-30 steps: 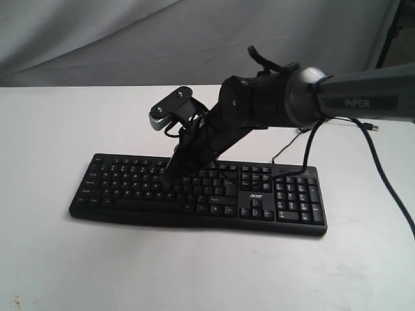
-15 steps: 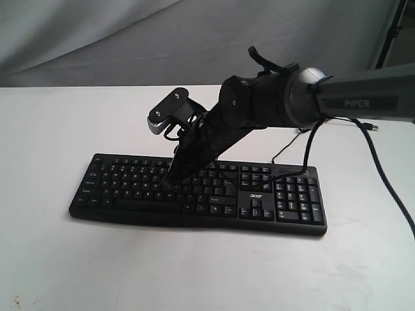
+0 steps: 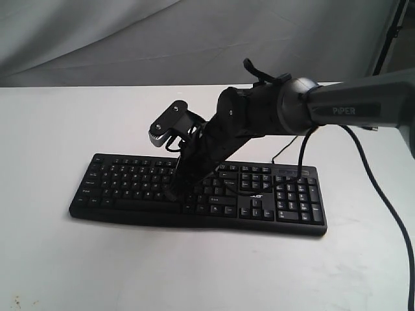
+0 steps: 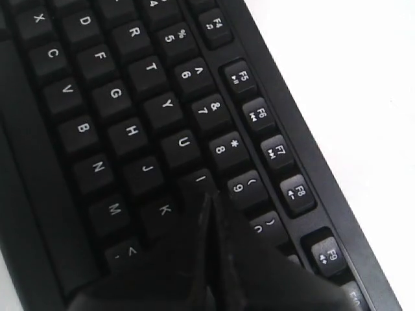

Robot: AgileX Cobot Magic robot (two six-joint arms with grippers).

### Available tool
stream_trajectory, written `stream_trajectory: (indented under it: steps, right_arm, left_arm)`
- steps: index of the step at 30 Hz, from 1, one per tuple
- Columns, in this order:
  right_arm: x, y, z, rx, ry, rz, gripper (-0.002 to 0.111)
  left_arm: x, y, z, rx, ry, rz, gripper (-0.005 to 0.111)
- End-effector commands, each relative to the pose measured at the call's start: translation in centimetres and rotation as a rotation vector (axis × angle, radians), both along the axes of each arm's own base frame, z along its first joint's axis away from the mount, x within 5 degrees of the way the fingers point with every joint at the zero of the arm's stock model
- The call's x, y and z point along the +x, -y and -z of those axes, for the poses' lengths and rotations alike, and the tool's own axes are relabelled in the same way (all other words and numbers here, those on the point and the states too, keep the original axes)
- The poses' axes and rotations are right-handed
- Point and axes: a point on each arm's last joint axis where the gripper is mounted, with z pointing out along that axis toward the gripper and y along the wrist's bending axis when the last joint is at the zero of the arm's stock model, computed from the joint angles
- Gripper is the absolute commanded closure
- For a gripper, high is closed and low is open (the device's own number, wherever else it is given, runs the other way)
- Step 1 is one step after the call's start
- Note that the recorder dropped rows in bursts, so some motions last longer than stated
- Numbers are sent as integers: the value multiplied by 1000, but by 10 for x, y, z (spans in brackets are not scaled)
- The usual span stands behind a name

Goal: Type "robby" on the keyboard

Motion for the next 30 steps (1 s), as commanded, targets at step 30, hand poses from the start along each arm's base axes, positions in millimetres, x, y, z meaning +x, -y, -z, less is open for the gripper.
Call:
stream_trajectory:
  steps: [30]
  right_arm:
    - [3, 0, -2, 13, 46, -4, 108]
  left_arm:
    - [0, 0, 1, 1, 5, 6, 107]
